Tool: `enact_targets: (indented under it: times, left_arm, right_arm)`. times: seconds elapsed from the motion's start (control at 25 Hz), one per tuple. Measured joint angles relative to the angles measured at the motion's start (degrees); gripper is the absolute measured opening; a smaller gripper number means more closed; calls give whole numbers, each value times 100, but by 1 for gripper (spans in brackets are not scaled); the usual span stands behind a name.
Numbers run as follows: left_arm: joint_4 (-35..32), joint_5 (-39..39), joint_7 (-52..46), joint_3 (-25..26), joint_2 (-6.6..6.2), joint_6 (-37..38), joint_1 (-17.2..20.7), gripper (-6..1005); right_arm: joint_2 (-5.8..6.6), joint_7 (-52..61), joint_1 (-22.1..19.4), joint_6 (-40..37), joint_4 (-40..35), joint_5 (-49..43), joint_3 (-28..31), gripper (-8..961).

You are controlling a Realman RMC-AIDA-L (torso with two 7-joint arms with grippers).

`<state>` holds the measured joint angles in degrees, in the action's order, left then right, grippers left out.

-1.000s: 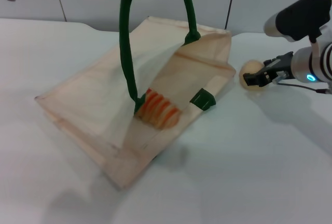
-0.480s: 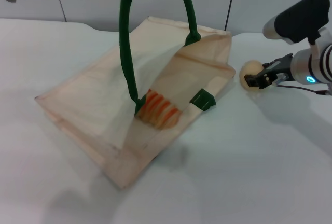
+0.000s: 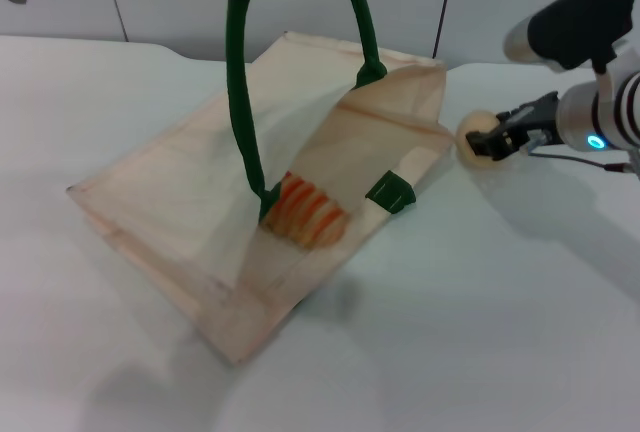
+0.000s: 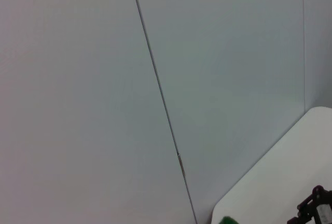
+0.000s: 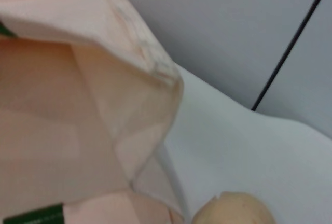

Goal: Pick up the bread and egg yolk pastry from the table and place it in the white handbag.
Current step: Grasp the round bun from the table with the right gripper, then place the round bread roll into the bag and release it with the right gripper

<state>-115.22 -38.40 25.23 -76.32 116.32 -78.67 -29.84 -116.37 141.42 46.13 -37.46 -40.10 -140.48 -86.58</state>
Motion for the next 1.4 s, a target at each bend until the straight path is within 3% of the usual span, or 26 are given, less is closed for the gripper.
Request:
enact_targets:
  times: [0.4,0.64,0.88,1.12,1.4]
  left_arm:
    - [16,73,4,27,-5,2,43,110]
    - [18,230,-20,91,-12,-3,51,110]
    - [85,375,-30,113,-13,-8,65,109]
    - [151,374,-20,162,-7,-8,65,109]
    - [171,311,-31,105,-4,0,25,109]
  right_arm:
    - [24,61,-592,-589,-1231,-48,81,433]
    - [16,68,-1125,-1174,-2060,-332,536,382]
    - [-14,70,-1595,-1861,-3071,-213,370,370]
    - [-23,72,-1604,-1964,-3292,232,-351,371]
    - [-25,78,-1113,-1490,-2878,536,-1058,348]
